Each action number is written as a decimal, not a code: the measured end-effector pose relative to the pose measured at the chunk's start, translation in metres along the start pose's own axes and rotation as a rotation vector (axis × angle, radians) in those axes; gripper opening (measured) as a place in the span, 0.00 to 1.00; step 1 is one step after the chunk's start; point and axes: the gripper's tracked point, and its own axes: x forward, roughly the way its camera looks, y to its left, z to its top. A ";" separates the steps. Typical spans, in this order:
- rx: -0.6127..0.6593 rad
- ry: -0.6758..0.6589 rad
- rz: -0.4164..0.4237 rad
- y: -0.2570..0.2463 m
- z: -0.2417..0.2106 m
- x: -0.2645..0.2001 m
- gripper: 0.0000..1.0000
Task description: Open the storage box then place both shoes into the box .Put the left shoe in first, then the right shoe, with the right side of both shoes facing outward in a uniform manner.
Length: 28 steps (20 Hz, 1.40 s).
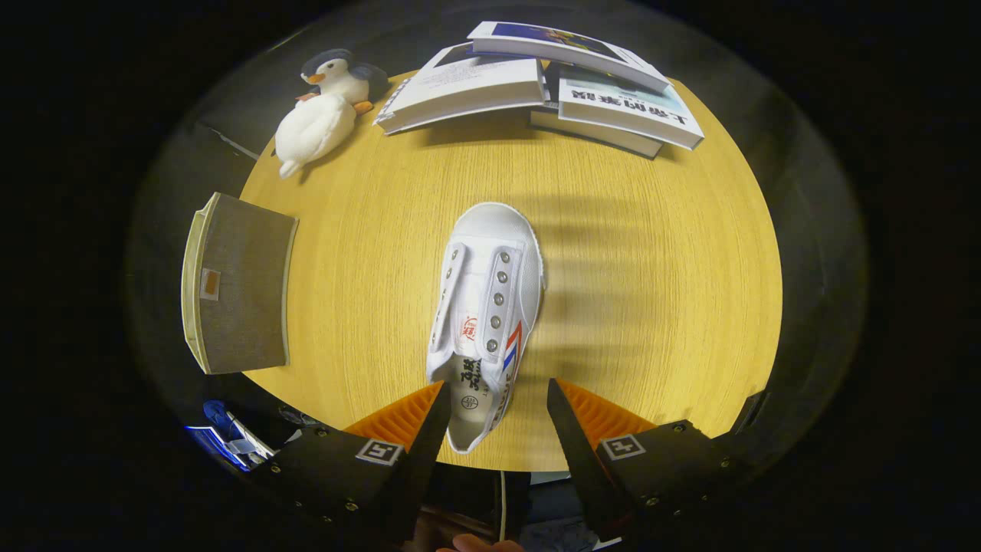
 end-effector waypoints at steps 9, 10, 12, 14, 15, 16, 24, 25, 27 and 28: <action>-0.146 0.042 -0.130 -0.019 0.013 0.051 0.79; -0.156 0.046 -0.130 -0.019 0.015 0.056 0.79; -0.141 0.053 -0.080 -0.008 0.013 0.061 0.64; -0.176 0.044 -0.100 -0.014 0.015 0.059 0.44; -0.172 0.033 -0.148 -0.023 0.016 0.061 0.28; -0.155 0.017 -0.166 -0.030 0.016 0.062 0.16; -0.033 0.003 0.013 -0.001 0.007 0.033 0.04; -0.045 -0.005 0.010 0.003 0.010 0.024 0.04; -0.081 -0.029 0.005 0.015 0.016 0.005 0.04; -0.097 -0.039 0.006 0.022 0.019 -0.005 0.05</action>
